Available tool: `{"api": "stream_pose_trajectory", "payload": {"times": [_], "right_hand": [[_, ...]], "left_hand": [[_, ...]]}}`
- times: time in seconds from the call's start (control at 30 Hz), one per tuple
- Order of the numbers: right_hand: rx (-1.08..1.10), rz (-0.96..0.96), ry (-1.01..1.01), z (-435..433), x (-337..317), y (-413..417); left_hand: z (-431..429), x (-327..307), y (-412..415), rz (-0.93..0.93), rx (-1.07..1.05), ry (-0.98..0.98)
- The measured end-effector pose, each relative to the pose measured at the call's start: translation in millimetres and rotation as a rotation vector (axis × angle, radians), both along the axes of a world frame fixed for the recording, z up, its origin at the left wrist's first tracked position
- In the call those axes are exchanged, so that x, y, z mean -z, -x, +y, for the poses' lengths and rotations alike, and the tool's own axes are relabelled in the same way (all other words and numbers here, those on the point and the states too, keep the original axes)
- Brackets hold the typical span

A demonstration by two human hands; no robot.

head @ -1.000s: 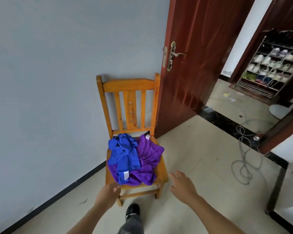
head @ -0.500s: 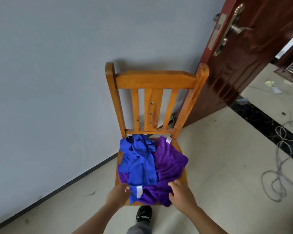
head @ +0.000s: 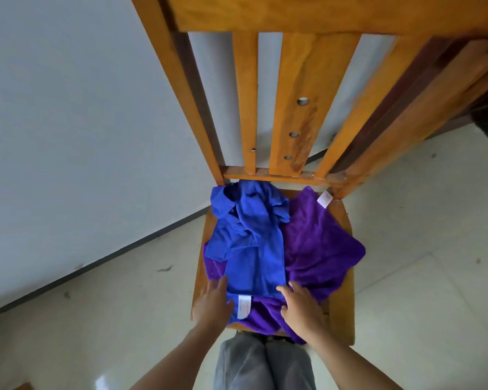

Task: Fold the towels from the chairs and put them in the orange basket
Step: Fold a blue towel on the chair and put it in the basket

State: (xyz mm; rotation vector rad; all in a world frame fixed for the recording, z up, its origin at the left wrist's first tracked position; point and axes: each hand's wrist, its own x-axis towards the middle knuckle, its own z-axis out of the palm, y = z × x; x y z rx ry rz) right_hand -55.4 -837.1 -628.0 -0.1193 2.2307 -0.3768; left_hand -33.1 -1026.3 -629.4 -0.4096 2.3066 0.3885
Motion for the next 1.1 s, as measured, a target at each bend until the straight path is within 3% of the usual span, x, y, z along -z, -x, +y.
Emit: {"api": "stream_pose_trajectory", "payload": {"times": [0.27, 0.43, 0.6, 0.9, 1.0, 1.1], "right_hand": [[0.11, -0.197, 0.028, -4.9, 37.9, 7.5], [0.458, -0.148, 0.163, -11.6, 33.6, 14.6], [0.799, -0.005, 0.334, -13.9, -29.7, 30.5], [0.762, 0.06, 0.676, -51.3, -191.4, 61.5], [0.716, 0.093, 0.752, -62.1, -238.1, 67.4], [0.699, 0.164, 0.839, -66.5, -291.8, 76.6]], "left_hand": [[18.0, 45.9, 3.5, -0.107, 0.018, -0.018], [15.4, 30.7, 16.0, -0.04, -0.005, 0.069], [3.4, -6.6, 10.2, 0.022, -0.043, -0.051], [45.7, -124.7, 30.1, 0.264, -0.1, -0.247], [53.8, -161.4, 40.5, 0.337, -0.271, -0.34], [44.2, -200.7, 46.4, 0.542, -0.5, -0.486]]}}
